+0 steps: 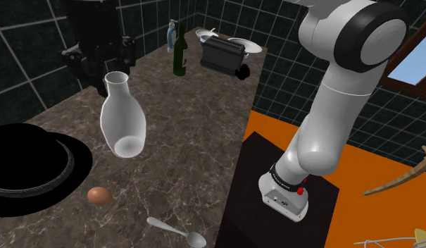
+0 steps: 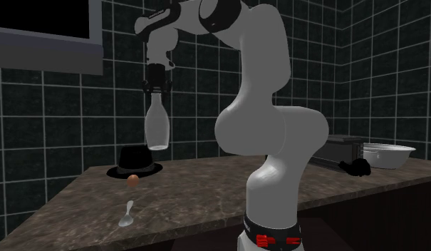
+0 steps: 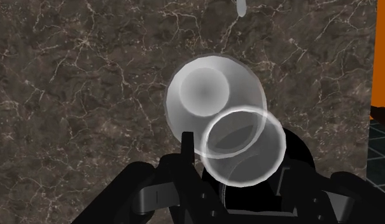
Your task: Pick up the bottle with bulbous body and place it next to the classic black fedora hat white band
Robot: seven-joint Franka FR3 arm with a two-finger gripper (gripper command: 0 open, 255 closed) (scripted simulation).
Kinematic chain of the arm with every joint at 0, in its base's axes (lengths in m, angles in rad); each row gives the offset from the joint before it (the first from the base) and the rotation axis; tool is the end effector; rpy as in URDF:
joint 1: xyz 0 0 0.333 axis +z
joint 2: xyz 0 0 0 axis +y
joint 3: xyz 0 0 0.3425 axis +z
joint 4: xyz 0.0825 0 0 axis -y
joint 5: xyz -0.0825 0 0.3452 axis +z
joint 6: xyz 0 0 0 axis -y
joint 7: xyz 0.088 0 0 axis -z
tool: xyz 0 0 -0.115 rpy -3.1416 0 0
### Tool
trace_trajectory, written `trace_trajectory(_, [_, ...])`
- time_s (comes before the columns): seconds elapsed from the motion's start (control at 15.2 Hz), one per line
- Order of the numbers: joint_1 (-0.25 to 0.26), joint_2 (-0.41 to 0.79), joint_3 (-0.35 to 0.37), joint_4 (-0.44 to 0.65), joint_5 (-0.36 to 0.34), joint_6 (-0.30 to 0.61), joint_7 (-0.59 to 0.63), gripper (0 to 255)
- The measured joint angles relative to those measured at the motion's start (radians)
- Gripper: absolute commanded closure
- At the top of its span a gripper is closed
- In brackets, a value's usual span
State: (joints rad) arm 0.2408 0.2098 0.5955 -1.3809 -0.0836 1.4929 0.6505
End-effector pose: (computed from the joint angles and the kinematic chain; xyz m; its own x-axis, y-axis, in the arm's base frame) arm 0.4155 0.3857 0.6208 0.9823 0.1736 -0.0700 0.1748 -0.9845 0.0112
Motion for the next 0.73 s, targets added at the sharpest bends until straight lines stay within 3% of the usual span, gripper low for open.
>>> trace_trajectory(0.73, [-0.022, -0.035, -0.006, -0.190, 0.019, 0.160, -0.013, 255])
